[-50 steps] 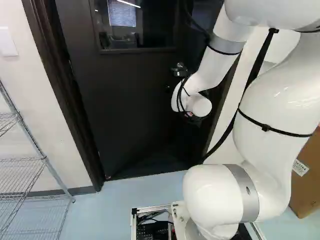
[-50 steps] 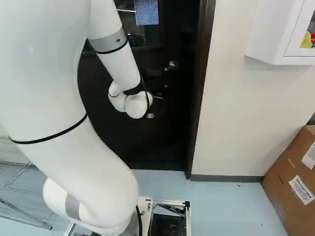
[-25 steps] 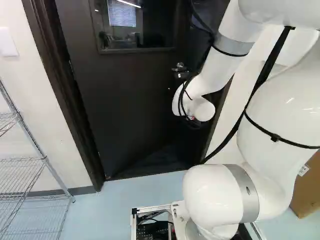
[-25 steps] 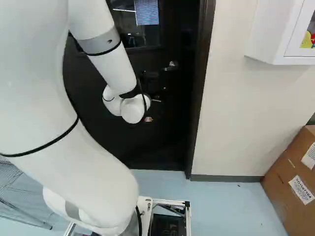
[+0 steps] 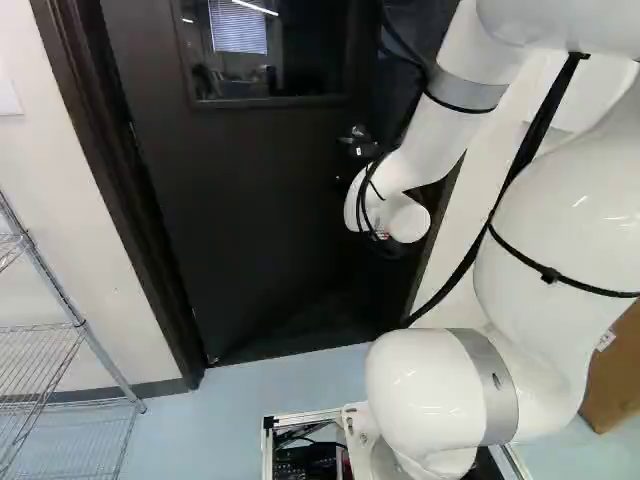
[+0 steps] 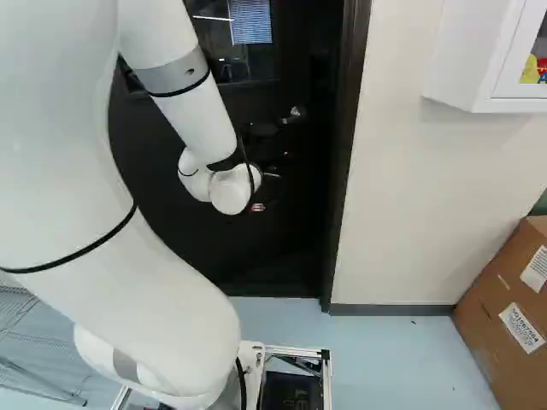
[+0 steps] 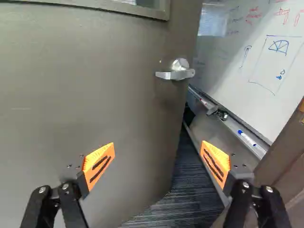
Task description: Open the door and move inside
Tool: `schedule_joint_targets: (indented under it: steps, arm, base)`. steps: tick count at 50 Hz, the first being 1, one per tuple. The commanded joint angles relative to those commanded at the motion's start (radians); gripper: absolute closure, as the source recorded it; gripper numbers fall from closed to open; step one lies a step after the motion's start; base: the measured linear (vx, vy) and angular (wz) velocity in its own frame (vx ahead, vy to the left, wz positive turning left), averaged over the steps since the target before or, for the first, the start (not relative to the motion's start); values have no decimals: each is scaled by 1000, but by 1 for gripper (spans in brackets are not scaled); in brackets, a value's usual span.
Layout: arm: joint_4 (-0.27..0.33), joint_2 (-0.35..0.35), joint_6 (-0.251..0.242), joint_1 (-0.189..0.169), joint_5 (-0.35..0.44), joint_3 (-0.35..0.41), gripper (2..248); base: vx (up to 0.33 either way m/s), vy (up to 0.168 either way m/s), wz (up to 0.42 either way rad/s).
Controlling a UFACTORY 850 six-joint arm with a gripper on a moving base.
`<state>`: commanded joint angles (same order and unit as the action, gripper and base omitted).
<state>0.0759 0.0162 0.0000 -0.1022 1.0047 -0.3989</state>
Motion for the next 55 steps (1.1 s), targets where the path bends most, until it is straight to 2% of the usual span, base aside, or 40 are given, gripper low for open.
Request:
schedule_joint_targets:
  steps: [22,41,55]
  arm:
    - [0,0,0,0,0,0,3]
    - [0,0,0,0,0,0,3]
    - [0,0,0,0,0,0,3]
  base:
    - [88,12,-260]
    - [96,124,-49]
    - [116,88,-257]
